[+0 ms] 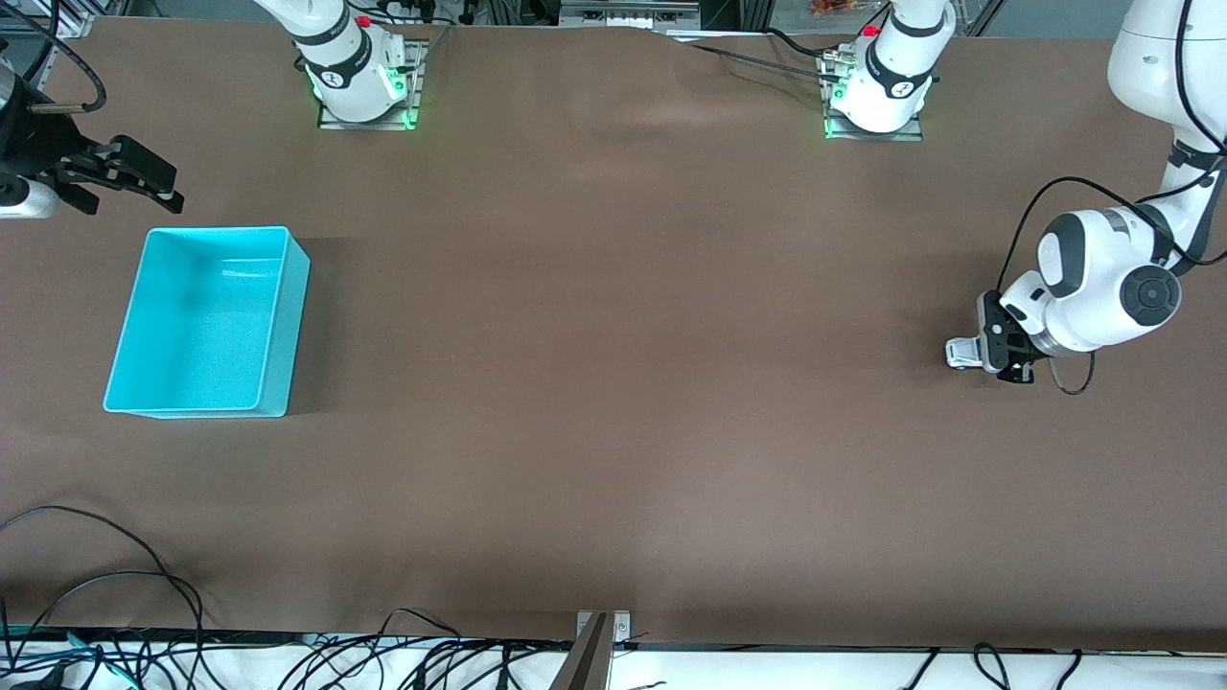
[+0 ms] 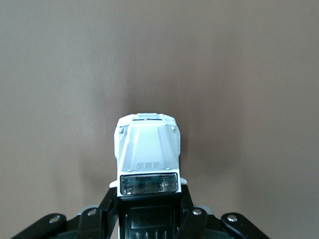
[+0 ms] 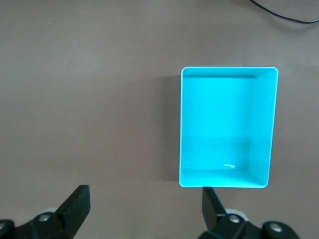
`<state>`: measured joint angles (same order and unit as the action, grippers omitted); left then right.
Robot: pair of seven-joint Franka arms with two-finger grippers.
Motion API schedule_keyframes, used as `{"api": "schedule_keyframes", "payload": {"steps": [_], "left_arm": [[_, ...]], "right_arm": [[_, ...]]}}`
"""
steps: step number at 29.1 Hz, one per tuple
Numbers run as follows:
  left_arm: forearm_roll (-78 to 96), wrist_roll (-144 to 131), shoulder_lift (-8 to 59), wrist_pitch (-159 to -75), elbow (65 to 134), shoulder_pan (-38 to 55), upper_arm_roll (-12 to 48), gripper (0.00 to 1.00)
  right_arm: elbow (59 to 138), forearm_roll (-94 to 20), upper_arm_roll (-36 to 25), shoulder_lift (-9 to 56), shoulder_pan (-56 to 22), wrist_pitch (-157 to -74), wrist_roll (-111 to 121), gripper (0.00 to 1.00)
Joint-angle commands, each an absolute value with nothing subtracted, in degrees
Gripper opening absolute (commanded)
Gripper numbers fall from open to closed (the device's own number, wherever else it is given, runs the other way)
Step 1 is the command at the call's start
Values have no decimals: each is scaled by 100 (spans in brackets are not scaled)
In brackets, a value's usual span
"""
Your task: Wind and store white jeep toy
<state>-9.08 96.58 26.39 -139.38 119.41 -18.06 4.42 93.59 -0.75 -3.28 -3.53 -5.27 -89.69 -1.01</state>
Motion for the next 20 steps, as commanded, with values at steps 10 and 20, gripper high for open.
{"api": "schedule_keyframes", "payload": {"steps": [10,20], "left_arm": [[-1107,10511,3190,-13957,11417,-2329,448,0],[-1107,10679,3270,-13948,11312,-2566,448,0]], "right_arm": [[9369,-176,-325,-413,-501,-8956,-97,100],[9369,-176,-325,-413,-501,-8974,-97,100]]}}
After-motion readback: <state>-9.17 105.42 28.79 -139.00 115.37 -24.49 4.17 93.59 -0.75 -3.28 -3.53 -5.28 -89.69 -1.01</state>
